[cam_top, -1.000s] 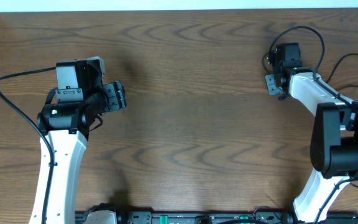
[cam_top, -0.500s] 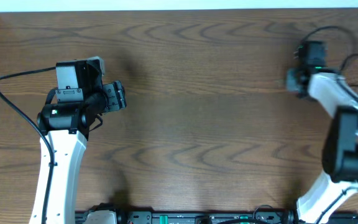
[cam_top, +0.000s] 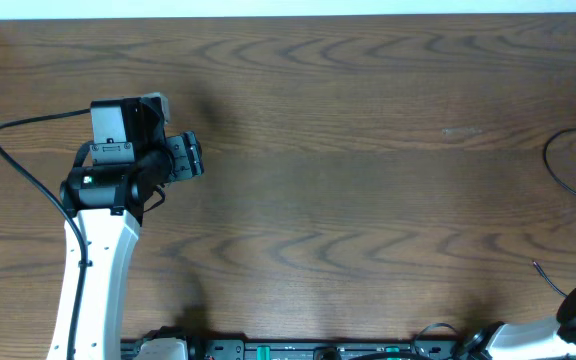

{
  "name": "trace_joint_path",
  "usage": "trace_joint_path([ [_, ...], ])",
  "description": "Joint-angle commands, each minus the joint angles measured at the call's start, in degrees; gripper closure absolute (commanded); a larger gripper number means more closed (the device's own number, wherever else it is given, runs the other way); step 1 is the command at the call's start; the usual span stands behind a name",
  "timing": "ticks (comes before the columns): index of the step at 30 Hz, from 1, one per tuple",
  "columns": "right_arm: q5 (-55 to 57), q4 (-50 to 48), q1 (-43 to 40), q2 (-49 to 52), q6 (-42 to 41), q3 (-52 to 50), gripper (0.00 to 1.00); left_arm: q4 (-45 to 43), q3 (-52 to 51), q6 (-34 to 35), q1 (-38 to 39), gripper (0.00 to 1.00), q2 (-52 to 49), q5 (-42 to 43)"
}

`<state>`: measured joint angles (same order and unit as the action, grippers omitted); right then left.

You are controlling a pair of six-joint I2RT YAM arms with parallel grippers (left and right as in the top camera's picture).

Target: Untangle cables

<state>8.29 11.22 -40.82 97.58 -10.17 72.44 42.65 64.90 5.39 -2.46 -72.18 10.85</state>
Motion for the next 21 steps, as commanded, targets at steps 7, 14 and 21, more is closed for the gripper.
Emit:
trace_joint_path([
  [7,-1.53,9.09,-1.05,4.81,-18.60,-0.33,0.01,0.17,0.04,0.28,0.02,0.27,0.04,0.55],
  [14,-6.91,12.24,1.46,4.98,-20.68,-0.33,0.01,0.15,0.04,0.28,0.02,0.27,0.04,0.55],
  [21,-24.39,15.12,7.43,4.98,-18.47,-0.35,0.01,0.20,0.04,0.28,0.02,0.27,0.04,0.55],
])
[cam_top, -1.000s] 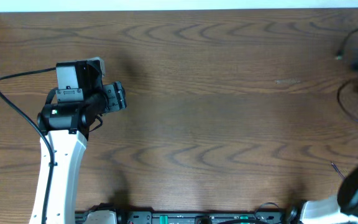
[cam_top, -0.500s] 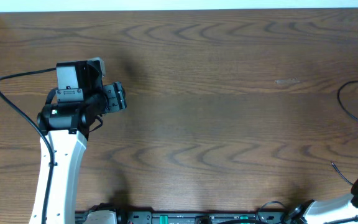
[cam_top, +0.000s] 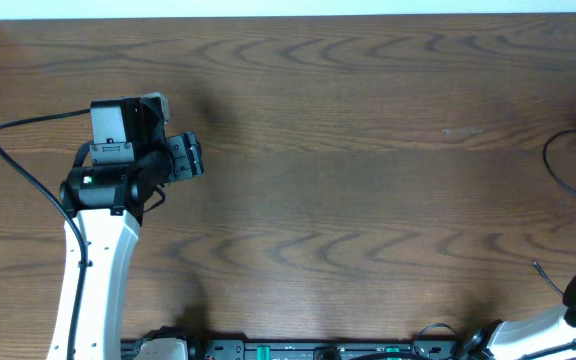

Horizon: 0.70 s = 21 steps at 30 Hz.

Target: Untangle cables

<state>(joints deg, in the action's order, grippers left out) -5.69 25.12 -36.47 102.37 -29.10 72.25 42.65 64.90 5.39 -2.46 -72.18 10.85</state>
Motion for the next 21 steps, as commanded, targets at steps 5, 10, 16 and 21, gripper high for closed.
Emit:
trace_joint_path([
  [5,-6.78,12.83,10.40,0.20,-6.01,-0.15,0.01,0.17,0.04,0.26,0.02,0.27,0.04,0.52],
  [10,4.66,27.96,15.52,0.20,-24.52,-0.15,0.01,0.17,0.04,0.24,0.02,0.27,0.04,0.50],
  [16,6.21,35.06,18.03,0.20,-23.06,-0.15,0.01,0.17,0.04,-0.61,0.02,0.27,-0.11,0.50],
  [21,14.19,41.83,18.71,0.17,-29.49,-0.17,0.01,0.17,0.04,-0.61,0.02,0.27,-0.15,0.50],
])
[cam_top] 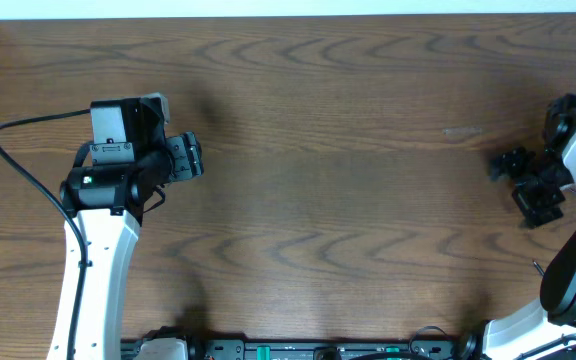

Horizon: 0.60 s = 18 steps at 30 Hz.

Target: Untangle cables

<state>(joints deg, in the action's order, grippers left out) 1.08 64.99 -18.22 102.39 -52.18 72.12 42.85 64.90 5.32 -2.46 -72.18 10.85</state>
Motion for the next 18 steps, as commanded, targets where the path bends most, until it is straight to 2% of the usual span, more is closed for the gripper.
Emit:
trace_joint_path([
  [1,9.09,3.41,0.42,0.13,-8.83,-0.11,0.01,-0.02,0.04,-0.55,0.02,0.27,-0.15,0.50],
  [7,12.09,8.35,0.31,-1.03,-11.08,-1.86,0.01,-0.04,0.04,-1.90,0.02,0.27,-0.17,0.48],
  [9,12.00,7.85,0.33,-2.91,-11.30,-3.58,0.14,-0.04,0.04,-2.29,0.02,0.27,-0.17,0.48],
  [10,11.72,7.50,0.33,-4.04,-11.61,-4.59,0.27,-0.04,0.04,-2.29,0.02,0.27,-0.17,0.48],
  [12,11.17,5.70,0.33,-7.50,-12.07,-7.52,0.48,-0.11,0.04,-2.32,0.02,0.27,-0.17,0.48],
  [13,10.86,4.61,0.31,-9.38,-12.09,-9.14,0.53,-0.15,0.04,-2.34,0.02,0.27,-0.17,0.48],
  [17,10.80,1.57,0.31,-17.51,-12.04,-15.08,0.52,-0.28,0.04,-2.71,0.02,0.27,-0.17,0.50],
  [18,10.78,1.40,0.31,-20.00,-12.02,-16.57,0.60,-0.28,0.04,-2.71,0.02,0.27,-0.17,0.48],
])
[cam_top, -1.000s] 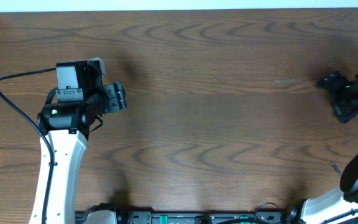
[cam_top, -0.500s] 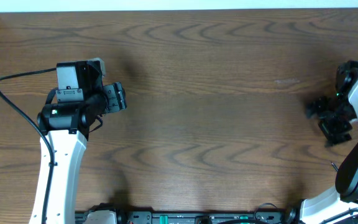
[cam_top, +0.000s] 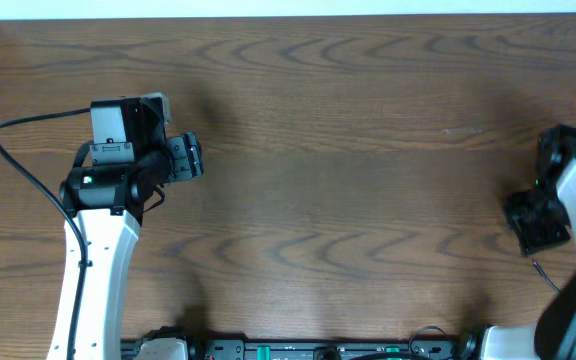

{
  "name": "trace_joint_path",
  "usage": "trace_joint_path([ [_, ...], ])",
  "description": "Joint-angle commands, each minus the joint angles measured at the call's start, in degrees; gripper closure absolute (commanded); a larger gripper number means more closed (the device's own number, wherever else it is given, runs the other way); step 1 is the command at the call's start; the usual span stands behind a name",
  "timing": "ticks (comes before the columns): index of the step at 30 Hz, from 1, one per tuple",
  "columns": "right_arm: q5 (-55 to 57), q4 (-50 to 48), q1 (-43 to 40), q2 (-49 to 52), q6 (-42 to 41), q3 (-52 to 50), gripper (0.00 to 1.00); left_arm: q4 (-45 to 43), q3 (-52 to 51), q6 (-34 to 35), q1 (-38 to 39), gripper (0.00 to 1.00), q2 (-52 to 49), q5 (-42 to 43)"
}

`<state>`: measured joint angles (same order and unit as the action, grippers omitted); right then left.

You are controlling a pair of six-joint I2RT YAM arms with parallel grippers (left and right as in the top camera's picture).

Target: Untangle cables

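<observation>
Only a short piece of thin dark cable [cam_top: 543, 272] shows in the overhead view, lying on the table near the right edge just below my right gripper [cam_top: 534, 222]. That gripper hangs as one dark block over the right edge of the table; its jaws cannot be made out. Anything under it is hidden. My left gripper [cam_top: 186, 158] sits far off at the left, pointing right over bare wood, with nothing seen between its fingers and its opening unclear.
The wooden table [cam_top: 328, 200] fills the view, with a pale wall strip along its far edge. The left arm's own black lead [cam_top: 13, 160] loops over the left of the table. The arm bases and a rail run along the front edge [cam_top: 298, 350].
My right gripper has moved down and slightly left along the right edge, from about mid-height of the table toward the front, and now looks like one compact block. The left arm is unchanged.
At first a black cable loop lay at the right edge, with my right arm low in the corner. The arm then rose along that edge and came in over the loop's place, fingers apart. Now it sits lower, covering that spot. The left arm never moved.
</observation>
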<state>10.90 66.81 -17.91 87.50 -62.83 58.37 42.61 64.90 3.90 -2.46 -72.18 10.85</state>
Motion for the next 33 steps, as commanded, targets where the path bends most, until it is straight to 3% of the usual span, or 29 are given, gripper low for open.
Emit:
trace_joint_path([
  [1,0.63,-0.28,0.00,-7.23,-1.31,-4.09,0.64,-0.04,0.04,-1.29,0.02,0.27,-0.17,0.48],
  [2,0.24,-0.15,0.00,-8.81,-1.27,-4.98,0.70,-0.04,0.04,-1.29,0.02,0.27,-0.17,0.50],
  [3,-0.98,-0.04,0.00,-11.85,-1.20,-6.93,0.99,-0.04,0.04,-1.29,0.02,0.27,-0.17,0.50],
  [12,-3.50,-6.80,-0.07,-23.43,-7.06,-18.60,0.99,-0.02,0.04,-1.29,0.02,0.27,-0.17,0.50],
  [22,-3.43,-27.19,-0.07,-23.85,-12.13,-33.51,0.99,0.00,0.04,-1.29,0.02,0.27,-0.17,0.50],
  [26,2.56,-34.53,-0.11,-23.85,-12.44,-37.24,0.99,0.02,0.04,-1.29,0.02,0.27,-0.17,0.50],
  [33,10.62,-37.68,-3.65,-22.67,-18.58,-37.83,0.99,0.17,0.04,-1.29,0.02,0.27,-0.17,0.50],
])
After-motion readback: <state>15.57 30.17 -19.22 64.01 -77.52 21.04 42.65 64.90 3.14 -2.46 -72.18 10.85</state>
